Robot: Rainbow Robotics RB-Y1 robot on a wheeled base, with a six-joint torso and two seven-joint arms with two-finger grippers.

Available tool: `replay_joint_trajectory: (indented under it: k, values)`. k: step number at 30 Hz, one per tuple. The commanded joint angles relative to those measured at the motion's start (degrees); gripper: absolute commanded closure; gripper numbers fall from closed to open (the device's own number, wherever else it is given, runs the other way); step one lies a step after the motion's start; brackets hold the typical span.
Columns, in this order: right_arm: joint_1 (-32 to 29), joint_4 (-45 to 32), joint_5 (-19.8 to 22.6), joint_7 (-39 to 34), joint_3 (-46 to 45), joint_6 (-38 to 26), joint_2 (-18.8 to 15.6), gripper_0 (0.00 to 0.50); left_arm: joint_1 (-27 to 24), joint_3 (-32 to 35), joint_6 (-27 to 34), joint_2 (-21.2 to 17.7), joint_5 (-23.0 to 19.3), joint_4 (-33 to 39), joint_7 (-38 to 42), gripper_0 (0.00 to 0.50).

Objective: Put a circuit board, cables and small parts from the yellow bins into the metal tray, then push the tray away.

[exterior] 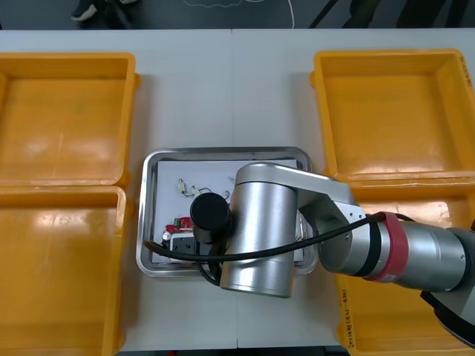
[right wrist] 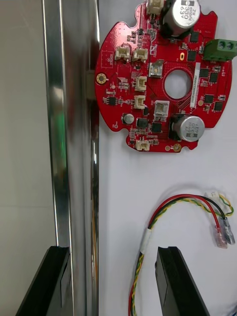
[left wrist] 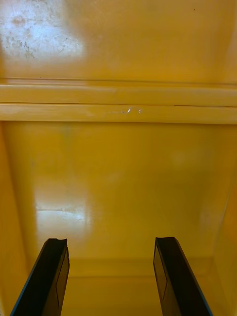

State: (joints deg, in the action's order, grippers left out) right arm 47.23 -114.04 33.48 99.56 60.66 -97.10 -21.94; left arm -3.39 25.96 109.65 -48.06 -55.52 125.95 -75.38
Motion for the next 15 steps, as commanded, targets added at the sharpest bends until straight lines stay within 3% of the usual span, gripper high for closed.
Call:
replay_joint_trajectory:
  k: [1,15]
  values:
    - [2.0,0.6,-1.1,2.1,2.4,0.6,2.2,0.0,1.2,1.6,0.4,-2.6,-0.4,1.8,-2.6,0.0]
    - [2.0,2.5,-2.8,1.8,6.4,3.1,3.1,0.0,1.2,1.6,0.4,-2.6,-0.4,1.8,-2.6,0.0]
